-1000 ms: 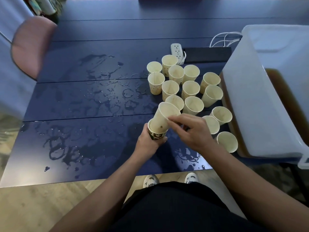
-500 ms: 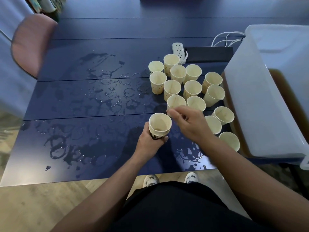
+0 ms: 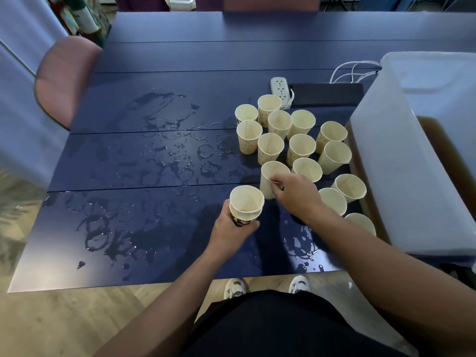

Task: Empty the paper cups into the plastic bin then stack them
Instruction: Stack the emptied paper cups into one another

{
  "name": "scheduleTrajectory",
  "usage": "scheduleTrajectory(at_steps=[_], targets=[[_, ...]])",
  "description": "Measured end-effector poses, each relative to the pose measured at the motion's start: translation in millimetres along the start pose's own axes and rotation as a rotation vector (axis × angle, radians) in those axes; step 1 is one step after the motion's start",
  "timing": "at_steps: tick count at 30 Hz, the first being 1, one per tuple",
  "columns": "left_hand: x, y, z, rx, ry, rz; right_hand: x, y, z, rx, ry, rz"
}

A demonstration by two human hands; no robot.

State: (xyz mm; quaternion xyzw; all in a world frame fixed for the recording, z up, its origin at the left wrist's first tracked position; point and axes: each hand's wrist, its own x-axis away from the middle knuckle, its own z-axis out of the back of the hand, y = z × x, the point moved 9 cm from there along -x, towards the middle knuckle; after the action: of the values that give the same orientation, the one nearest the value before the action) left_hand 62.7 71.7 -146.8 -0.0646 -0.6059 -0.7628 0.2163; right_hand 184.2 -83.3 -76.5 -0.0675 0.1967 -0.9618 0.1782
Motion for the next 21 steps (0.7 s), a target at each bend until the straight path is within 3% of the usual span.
scheduleTrajectory(at_steps=[6, 10, 13, 21], targets=[[-5.1, -2.7, -0.5, -0.006, -0.018, 0.033, 14.4, -40.6, 62.7, -0.245, 0.328, 0.242], [-10.9, -2.3, -2.0, -0.016, -0.031, 0.053, 35.3, -64.9, 89.1, -0.318, 0.432, 0.444], [-14.4, -1.0, -3.0, -0.018, -0.034, 0.055, 43.5, -70.6, 85.8, -0.331, 0.403, 0.510], [-18.6, 8.5, -6.6, -0.009, -0.060, 0.007, 44.3, -67.4, 56.5, -0.358, 0.226, 0.475]])
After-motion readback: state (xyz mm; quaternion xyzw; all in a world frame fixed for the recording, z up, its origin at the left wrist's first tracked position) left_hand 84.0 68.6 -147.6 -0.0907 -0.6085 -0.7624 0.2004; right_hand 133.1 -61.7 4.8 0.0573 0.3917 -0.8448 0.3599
